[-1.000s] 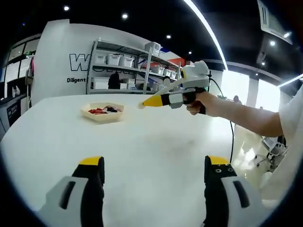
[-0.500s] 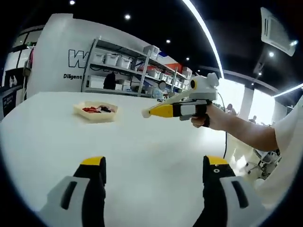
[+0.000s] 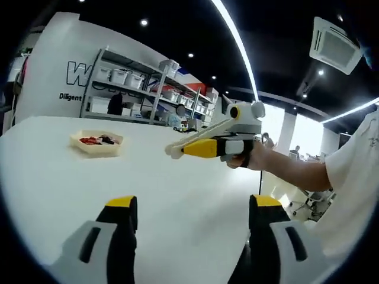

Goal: Place the target food into the container with the food tongs after gripping and lifting it, then release it inside without dropping or visibly crushing the food.

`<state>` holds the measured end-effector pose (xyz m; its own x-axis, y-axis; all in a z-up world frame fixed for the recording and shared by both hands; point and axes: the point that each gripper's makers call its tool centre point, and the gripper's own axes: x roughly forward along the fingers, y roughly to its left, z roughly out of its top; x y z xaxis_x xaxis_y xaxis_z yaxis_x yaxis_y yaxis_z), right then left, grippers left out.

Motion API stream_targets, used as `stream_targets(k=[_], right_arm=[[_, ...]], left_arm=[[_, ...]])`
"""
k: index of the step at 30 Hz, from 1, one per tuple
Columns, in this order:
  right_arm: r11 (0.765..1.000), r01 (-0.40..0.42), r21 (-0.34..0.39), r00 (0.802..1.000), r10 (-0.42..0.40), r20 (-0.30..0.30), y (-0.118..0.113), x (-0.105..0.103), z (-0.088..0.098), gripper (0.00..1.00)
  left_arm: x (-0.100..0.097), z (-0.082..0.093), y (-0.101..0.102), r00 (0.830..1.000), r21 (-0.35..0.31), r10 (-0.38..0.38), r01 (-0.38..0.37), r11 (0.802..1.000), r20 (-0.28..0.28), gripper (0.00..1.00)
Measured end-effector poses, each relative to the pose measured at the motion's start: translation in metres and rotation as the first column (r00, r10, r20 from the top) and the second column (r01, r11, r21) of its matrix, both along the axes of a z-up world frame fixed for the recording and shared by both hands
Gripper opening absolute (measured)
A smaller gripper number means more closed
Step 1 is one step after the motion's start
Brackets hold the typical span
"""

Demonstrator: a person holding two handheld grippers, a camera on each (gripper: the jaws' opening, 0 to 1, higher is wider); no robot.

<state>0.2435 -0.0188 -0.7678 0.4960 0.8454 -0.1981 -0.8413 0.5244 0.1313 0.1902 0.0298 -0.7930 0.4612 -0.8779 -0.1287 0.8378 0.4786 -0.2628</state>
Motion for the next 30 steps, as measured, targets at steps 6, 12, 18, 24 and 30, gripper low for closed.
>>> stream_targets(k=[6,12,18,24,30], right_arm=[[0.998,-0.054,0.025,0.998,0.055,-0.016,0.008,-0.019,-0.002,0.19],[0.990,-0.117,0.072,0.992,0.120,-0.041,0.017,-0.038,-0.003,0.19],[0.983,-0.161,0.092,0.985,0.166,-0.045,0.024,-0.050,-0.005,0.20],[0.975,-0.188,0.119,0.979,0.196,-0.060,0.029,-0.057,-0.006,0.20],[0.969,-0.208,0.136,0.973,0.219,-0.070,0.031,-0.061,-0.007,0.19]], left_arm=[[-0.008,0.008,-0.007,0.997,-0.042,-0.070,0.070,0.997,0.011,0.67],[-0.014,0.015,-0.011,0.991,-0.083,-0.130,0.132,0.988,0.026,0.60],[-0.015,0.017,-0.010,0.987,-0.096,-0.152,0.156,0.983,0.048,0.54],[-0.018,0.016,-0.008,0.983,-0.109,-0.177,0.182,0.977,0.056,0.41],[-0.020,0.013,-0.009,0.977,-0.098,-0.196,0.204,0.974,0.086,0.35]])
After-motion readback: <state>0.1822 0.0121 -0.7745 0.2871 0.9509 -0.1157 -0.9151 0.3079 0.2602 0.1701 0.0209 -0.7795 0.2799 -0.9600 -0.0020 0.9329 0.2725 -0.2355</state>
